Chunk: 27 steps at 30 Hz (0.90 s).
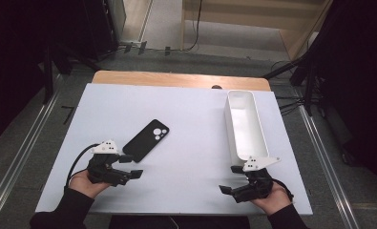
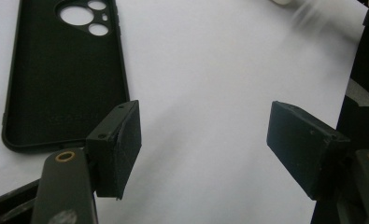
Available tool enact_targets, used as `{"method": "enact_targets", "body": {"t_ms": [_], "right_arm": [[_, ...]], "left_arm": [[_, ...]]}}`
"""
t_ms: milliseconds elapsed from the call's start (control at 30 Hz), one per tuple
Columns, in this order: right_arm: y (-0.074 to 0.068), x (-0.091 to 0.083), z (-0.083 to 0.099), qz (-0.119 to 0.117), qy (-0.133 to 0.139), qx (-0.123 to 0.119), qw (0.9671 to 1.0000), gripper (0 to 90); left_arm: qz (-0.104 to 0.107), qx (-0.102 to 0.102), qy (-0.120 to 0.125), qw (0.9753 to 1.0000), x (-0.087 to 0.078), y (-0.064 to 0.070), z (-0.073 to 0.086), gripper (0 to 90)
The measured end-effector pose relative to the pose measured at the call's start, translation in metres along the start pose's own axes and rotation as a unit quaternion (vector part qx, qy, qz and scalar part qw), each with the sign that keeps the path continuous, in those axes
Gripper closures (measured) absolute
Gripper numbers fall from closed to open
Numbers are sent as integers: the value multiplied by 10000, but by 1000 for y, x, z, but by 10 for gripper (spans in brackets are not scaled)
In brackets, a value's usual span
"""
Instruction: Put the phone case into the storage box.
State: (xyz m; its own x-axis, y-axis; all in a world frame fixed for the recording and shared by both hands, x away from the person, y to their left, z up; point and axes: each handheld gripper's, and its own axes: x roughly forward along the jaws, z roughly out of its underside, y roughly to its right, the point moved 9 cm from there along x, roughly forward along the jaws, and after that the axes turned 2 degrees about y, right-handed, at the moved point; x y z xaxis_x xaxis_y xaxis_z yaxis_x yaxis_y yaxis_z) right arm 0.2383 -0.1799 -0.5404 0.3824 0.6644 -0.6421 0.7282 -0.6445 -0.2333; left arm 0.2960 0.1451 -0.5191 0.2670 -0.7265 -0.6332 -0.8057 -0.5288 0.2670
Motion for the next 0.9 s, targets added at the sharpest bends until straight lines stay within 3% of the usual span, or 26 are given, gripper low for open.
{"method": "enact_targets", "body": {"t_ms": [467, 900], "right_arm": [[0, 1, 0, -15, -11, -27, 10000, 128], [1, 2, 0, -42, -12, 18, 10000, 128]], "left_arm": [[-421, -67, -46, 9991, -8, -23, 2, 266], [-519, -172, 104, 9984, -6, -43, -9, 266]]}}
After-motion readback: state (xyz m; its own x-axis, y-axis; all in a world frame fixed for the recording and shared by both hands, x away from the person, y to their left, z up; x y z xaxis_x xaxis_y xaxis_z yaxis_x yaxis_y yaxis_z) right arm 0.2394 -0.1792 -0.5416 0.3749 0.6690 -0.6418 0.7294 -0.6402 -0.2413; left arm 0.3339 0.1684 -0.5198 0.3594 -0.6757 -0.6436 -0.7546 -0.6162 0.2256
